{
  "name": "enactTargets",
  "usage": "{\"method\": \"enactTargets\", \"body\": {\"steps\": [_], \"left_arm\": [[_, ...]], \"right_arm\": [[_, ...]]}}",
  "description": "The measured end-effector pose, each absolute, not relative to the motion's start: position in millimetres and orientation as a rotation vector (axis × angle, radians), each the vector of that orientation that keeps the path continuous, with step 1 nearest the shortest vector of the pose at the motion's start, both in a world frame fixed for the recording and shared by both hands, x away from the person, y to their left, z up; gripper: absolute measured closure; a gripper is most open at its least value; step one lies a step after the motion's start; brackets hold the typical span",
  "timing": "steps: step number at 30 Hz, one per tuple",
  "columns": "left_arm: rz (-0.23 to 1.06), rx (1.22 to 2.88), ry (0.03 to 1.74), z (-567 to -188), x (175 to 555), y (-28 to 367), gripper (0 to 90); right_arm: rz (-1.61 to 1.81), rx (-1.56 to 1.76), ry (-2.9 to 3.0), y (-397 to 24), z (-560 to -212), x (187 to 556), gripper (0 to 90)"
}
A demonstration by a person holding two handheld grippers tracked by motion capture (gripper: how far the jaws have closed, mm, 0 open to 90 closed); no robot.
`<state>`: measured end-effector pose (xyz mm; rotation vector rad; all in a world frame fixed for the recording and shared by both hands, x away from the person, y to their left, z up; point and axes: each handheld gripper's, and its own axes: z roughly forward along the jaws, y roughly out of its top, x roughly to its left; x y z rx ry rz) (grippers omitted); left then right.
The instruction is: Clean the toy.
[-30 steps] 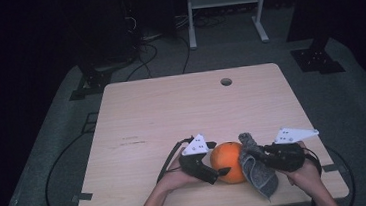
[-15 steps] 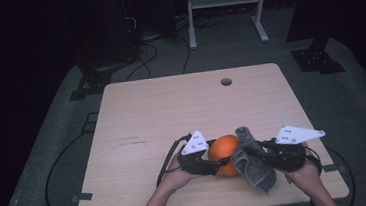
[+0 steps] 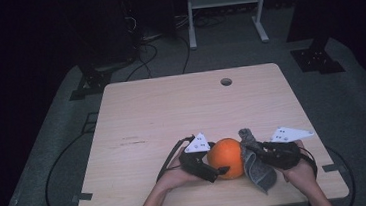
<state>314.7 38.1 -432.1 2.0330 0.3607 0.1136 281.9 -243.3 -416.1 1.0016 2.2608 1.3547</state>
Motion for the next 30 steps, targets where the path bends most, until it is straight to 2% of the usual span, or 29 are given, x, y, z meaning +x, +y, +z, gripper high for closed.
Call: {"method": "enactTargets", "body": {"steps": [4, 7, 11, 15, 18, 22, 23, 27, 30], "left_arm": [[0.143, 2.012, 0.368, -426, 311, 41, 30.3], [0.179, 2.008, 0.394, -418, 309, 42, 33.1], [0.167, 2.031, 0.391, -414, 306, 39, 33.5], [0.091, 2.074, 0.345, -417, 304, 38, 31.0], [0.045, 2.06, 0.278, -419, 305, 41, 23.9], [0.131, 2.098, 0.322, -428, 311, 37, 9.7], [0.102, 2.088, 0.326, -432, 311, 36, 10.2], [0.151, 2.073, 0.31, -434, 308, 36, 25.8], [0.159, 2.08, 0.317, -435, 306, 35, 28.8]], "right_arm": [[1.355, 1.016, 2.238, -244, -416, 280, 72.8], [1.408, 0.997, 2.193, -247, -404, 276, 73.0], [1.481, 0.891, 2.194, -235, -389, 266, 72.9], [1.409, 0.898, 2.226, -229, -398, 269, 72.5], [1.387, 0.932, 2.221, -236, -404, 272, 72.5], [1.396, 0.97, 2.214, -243, -408, 276, 72.6], [1.397, 0.97, 2.22, -243, -408, 276, 72.6], [1.348, 0.935, 2.229, -239, -402, 272, 73.3], [1.351, 0.85, 2.236, -228, -390, 262, 73.4]]}}
